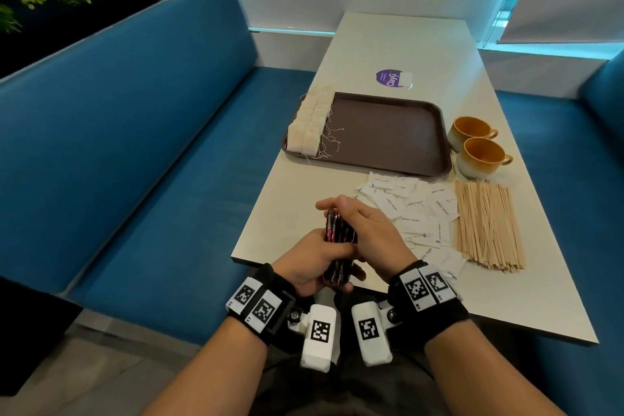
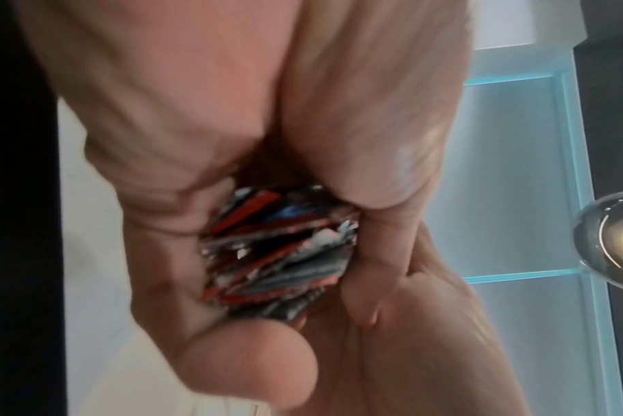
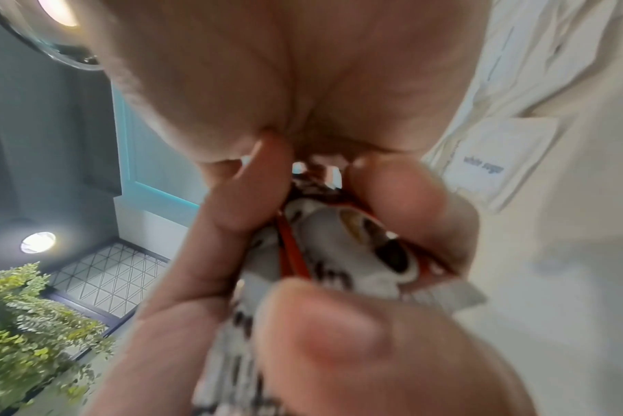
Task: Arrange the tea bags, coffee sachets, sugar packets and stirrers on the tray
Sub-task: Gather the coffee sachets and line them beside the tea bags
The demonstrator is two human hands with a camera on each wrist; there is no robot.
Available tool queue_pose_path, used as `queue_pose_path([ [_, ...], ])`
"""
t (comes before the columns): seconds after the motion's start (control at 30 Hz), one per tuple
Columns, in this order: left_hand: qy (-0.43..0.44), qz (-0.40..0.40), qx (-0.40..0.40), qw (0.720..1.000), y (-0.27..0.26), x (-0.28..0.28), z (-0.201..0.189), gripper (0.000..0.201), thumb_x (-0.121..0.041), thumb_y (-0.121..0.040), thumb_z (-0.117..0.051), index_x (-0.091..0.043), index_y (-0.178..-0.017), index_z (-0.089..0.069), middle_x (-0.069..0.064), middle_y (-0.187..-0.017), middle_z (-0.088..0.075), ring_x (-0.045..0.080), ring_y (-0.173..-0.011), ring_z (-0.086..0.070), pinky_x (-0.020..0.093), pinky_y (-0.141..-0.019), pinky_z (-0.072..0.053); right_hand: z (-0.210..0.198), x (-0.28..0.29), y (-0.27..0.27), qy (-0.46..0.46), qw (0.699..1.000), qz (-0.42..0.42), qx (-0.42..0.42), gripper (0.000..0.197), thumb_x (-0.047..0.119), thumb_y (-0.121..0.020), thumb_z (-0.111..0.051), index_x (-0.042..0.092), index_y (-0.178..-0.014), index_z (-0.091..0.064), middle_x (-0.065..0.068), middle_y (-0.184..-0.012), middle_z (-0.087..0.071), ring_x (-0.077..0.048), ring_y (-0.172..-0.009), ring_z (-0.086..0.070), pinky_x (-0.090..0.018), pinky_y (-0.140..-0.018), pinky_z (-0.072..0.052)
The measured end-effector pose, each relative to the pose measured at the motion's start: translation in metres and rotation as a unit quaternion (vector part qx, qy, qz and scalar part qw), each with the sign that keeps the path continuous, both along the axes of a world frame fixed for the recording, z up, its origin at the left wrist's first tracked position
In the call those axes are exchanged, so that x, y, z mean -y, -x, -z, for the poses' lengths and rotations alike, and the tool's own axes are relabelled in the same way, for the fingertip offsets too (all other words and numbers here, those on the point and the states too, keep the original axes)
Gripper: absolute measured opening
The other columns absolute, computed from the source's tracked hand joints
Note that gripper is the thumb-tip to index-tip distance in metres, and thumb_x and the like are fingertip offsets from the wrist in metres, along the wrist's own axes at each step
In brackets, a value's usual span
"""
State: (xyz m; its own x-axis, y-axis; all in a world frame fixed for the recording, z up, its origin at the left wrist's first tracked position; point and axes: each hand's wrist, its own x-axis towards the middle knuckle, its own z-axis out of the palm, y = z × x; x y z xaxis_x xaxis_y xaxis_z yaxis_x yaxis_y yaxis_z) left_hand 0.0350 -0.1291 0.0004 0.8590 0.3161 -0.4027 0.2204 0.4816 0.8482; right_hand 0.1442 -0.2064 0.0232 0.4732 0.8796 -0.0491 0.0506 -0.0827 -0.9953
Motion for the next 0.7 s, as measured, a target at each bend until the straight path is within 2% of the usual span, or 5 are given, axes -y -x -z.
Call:
queue_pose_path([
  [0.2, 0.07, -0.039, 0.061, 0.995, 0.002, -0.007, -0.008, 0.028, -0.007, -0.099, -0.06, 0.001, -0.126, -0.06, 0.023, -0.113, -0.07, 0.045, -0.096, -0.069, 0.047, -0.069, -0.063, -0.002, -0.003, -0.012, -0.007, 0.993, 0.012, -0.113, 0.034, 0.052, -0.103, -0.044, 0.038, -0.123, -0.068, -0.004, -0.123, -0.069, -0.021, -0.111, -0.069, -0.042, -0.094, -0.057],
  [0.3, 0.089, -0.09, 0.079, 0.989, 0.006, -0.018, -0.01, 0.029, -0.004, -0.097, -0.06, 0.003, -0.125, -0.063, 0.026, -0.117, -0.069, 0.045, -0.103, -0.069, 0.056, -0.079, -0.061, 0.002, -0.003, -0.024, -0.015, 0.992, 0.057, -0.112, 0.026, 0.038, -0.099, -0.059, 0.029, -0.121, -0.068, -0.006, -0.116, -0.068, -0.019, -0.096, -0.068, -0.039, -0.086, -0.056],
  [0.47, 0.098, -0.151, 0.078, 0.981, 0.003, -0.029, -0.014, 0.035, -0.004, -0.09, -0.067, 0.007, -0.122, -0.062, 0.029, -0.115, -0.069, 0.046, -0.105, -0.07, 0.06, -0.08, -0.06, 0.007, 0.0, -0.032, 0.015, 0.996, 0.039, -0.078, 0.014, 0.017, -0.087, -0.074, 0.015, -0.101, -0.074, -0.002, -0.087, -0.069, -0.015, -0.073, -0.064, -0.036, -0.068, -0.05],
  [0.6, 0.073, -0.163, 0.055, 0.982, -0.002, -0.034, -0.016, 0.042, -0.011, -0.082, -0.074, 0.004, -0.121, -0.065, 0.029, -0.115, -0.071, 0.042, -0.096, -0.072, 0.052, -0.075, -0.063, 0.01, 0.001, -0.03, 0.027, 0.998, 0.017, -0.052, 0.033, 0.023, -0.074, -0.083, 0.011, -0.103, -0.072, -0.009, -0.085, -0.068, -0.015, -0.074, -0.064, -0.029, -0.062, -0.05],
  [0.7, 0.058, -0.152, 0.057, 0.985, -0.006, -0.033, -0.016, 0.042, -0.014, -0.081, -0.074, 0.002, -0.119, -0.067, 0.026, -0.113, -0.072, 0.039, -0.094, -0.073, 0.051, -0.075, -0.064, 0.011, 0.004, -0.03, 0.025, 0.998, 0.043, -0.041, 0.023, 0.01, -0.081, -0.083, 0.003, -0.098, -0.071, -0.021, -0.093, -0.072, -0.017, -0.075, -0.067, -0.033, -0.067, -0.054],
])
